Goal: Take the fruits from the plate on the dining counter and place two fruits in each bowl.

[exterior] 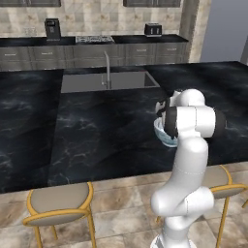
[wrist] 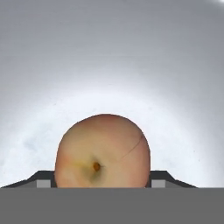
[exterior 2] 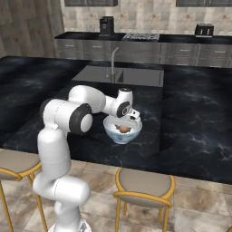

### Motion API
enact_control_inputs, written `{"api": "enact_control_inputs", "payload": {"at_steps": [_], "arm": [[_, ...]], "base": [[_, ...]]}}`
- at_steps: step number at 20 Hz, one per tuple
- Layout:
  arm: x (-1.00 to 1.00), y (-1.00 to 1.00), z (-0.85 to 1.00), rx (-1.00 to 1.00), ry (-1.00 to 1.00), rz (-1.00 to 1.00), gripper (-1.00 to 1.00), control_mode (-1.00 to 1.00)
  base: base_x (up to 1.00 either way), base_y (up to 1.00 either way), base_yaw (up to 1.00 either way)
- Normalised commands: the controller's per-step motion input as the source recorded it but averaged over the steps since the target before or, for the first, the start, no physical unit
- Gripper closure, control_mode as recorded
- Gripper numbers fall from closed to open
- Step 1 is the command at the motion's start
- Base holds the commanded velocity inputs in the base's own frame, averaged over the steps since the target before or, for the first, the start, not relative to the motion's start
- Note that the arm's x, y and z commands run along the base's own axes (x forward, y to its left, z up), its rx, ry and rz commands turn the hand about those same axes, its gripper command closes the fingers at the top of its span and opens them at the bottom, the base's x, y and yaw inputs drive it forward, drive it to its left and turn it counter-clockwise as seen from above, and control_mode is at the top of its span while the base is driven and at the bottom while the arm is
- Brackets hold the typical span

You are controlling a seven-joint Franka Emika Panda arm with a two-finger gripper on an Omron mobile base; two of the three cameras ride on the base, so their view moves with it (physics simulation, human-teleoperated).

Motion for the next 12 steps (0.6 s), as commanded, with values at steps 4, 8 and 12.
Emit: {"api": "enact_control_inputs", "payload": {"at_steps": [4,8,12], "arm": [[0.0,0.0,0.0,0.0,0.0,0.0,-1.0,-1.0],[0.0,0.0,0.0,0.0,0.0,0.0,-1.0,-1.0],[-0.06,0.0,0.02,0.0,0.0,0.0,-1.0,-1.0]], "base": [[0.0,0.0,0.0],[0.0,0.0,0.0],[0.0,0.0,0.0]]}}
